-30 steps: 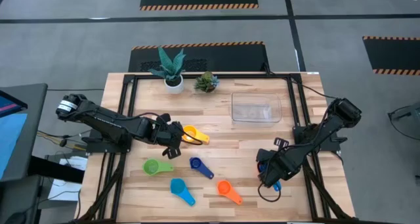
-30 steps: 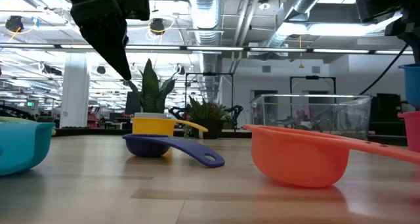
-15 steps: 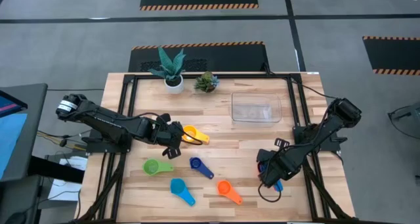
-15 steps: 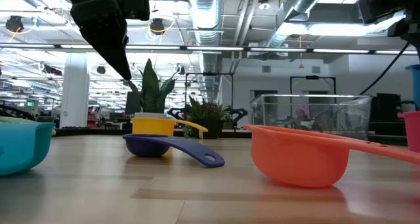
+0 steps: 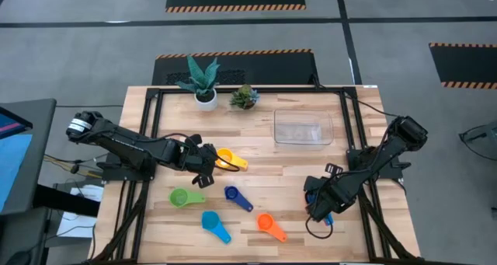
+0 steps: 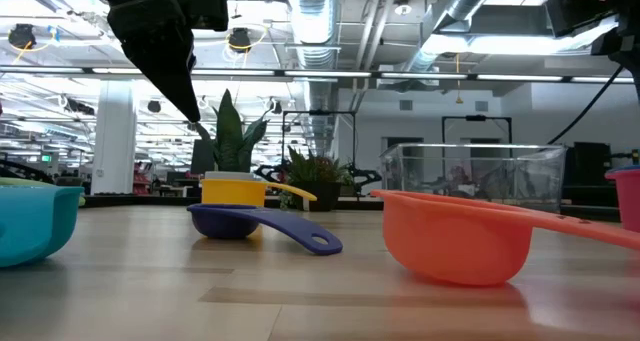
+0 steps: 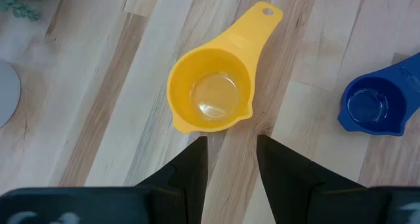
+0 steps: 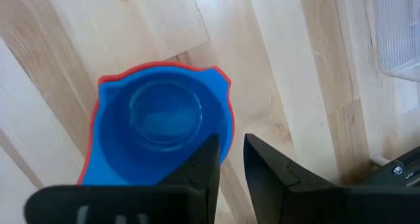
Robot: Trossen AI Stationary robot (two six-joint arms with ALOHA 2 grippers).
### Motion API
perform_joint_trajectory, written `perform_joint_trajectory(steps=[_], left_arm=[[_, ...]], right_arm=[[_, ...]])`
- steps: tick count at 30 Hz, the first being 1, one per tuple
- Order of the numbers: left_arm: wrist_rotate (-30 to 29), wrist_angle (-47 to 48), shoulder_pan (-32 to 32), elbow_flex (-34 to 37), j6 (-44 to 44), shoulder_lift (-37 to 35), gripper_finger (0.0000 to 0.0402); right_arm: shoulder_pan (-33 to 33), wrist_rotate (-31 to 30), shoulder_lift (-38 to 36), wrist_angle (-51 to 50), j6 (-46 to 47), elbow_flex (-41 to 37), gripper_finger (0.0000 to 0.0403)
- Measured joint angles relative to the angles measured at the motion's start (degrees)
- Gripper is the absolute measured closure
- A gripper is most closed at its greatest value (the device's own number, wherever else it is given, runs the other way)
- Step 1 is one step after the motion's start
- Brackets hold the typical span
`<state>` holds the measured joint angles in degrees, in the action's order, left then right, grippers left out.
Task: Nest measuring cups in basket
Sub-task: Stack the yellow nest measuring cup on the blue nest measuring cup
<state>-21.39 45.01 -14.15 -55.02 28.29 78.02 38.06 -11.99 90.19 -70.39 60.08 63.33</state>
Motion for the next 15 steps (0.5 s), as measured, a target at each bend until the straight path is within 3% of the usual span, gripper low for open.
perform_joint_trajectory(steps=[9,15], left_arm=[[0.0,-0.5,0.0,0.0,-1.1,0.0,0.028],[1.3,-7.5,0.0,0.0,-19.2,2.9,0.028]], right_arm=[[-6.3,-0.1,0.0,1.9,1.3,0.0,0.031],[-10.5,-4.8,-1.2,3.8,2.5,0.7,0.031]])
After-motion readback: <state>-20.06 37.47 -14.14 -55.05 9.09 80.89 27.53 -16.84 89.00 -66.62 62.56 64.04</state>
